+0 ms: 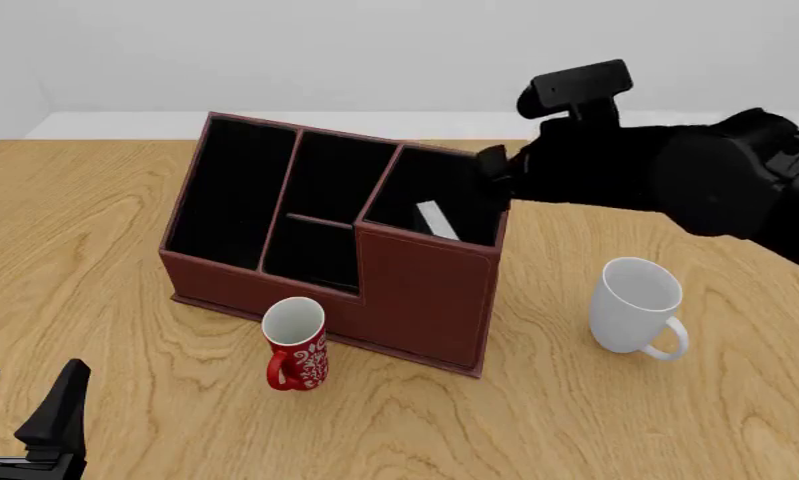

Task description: Pick up the book and place it in the right compartment of the caddy.

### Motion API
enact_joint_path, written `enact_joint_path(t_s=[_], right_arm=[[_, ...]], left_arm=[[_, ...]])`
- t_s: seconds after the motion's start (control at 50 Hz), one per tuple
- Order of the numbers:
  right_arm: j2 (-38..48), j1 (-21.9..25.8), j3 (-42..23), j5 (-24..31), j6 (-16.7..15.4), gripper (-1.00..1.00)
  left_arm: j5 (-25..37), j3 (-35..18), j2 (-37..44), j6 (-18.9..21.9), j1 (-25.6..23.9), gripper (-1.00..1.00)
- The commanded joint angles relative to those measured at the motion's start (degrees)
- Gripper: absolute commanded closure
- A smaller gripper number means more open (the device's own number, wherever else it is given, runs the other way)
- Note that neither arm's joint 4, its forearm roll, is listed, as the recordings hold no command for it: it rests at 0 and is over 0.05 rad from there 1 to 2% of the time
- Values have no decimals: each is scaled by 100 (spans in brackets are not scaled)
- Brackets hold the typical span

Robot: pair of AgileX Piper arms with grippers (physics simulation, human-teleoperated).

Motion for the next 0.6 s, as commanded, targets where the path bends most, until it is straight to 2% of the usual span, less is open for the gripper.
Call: enact_joint_path(t_s=[0.02, 0.06, 0.08, 0.12, 0.18, 0.2, 0.34, 0.52, 0.58, 0.6], right_arm=[[-893, -72, 733, -151, -315, -100], [-924, -163, 824, -159, -600, -100], [-1009, -145, 884, -171, -540, -100], [-1099, -186, 1042, -192, -759, -100], [-1369, -191, 1286, -244, -706, -100], [-1538, -219, 1429, -274, -814, -100], [-2458, -190, 1832, -302, -575, -100], [-3675, -144, 2228, -55, -610, -100], [-4124, -160, 2462, -90, -740, -100], [-4309, -140, 2552, -102, -642, -100]], left_arm=[[-1, 0, -1, 0, 0, -100], [1, 0, 1, -1, 0, -100], [0, 0, 0, 1, 1, -100], [0, 0, 0, 1, 0, -100], [0, 0, 0, 0, 0, -100], [0, 0, 0, -1, 0, -100], [0, 0, 0, 1, 0, -100], [0, 0, 0, 0, 0, -100], [1, 0, 1, 1, 1, -100], [0, 0, 1, 0, 1, -100]])
